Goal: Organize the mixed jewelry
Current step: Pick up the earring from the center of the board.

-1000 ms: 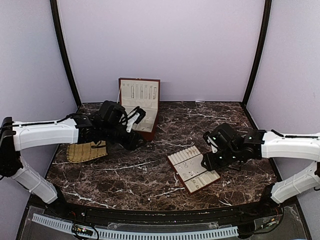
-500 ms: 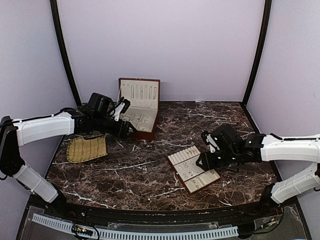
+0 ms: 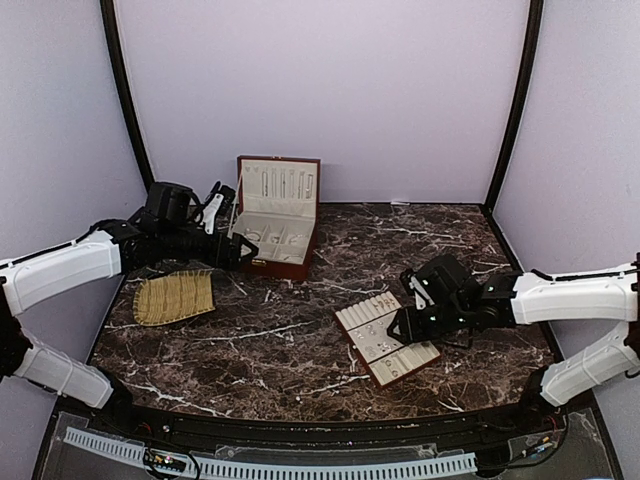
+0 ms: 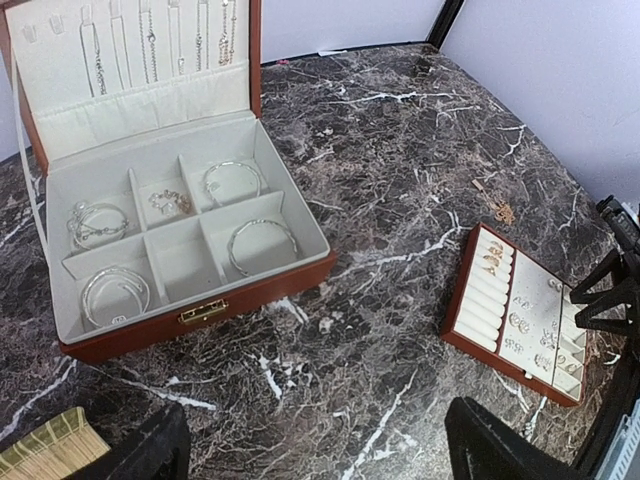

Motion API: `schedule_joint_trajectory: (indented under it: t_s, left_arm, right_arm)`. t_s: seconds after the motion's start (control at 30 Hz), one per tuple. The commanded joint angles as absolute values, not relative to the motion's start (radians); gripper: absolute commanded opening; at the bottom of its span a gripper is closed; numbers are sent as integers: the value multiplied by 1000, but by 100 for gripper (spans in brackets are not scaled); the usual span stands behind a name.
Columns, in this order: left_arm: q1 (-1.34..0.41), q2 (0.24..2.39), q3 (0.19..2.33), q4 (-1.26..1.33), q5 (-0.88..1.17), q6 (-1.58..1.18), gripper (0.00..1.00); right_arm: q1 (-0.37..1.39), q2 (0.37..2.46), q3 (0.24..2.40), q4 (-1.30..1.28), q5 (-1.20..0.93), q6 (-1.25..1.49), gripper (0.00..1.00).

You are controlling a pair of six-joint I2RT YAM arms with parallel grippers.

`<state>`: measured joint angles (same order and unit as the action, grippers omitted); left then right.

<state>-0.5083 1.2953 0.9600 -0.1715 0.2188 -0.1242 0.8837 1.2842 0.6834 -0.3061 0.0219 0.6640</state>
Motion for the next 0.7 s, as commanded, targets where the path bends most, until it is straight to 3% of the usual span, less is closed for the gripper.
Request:
schedule_joint_trajectory:
  t_s: [0.0,0.43,0.67]
  left_arm:
    - [-506,1266,946,-158,199,-101,92]
    - [-506,1249,946,-164,203,-93,94]
    - [-506,1253,940,-158,218,-105,94]
  right_arm:
    - [897,1318,709,-268,18,695,43]
    - [928,1427,790,-358,130,719,28]
    - [952,1418,774,-346,102,691,25]
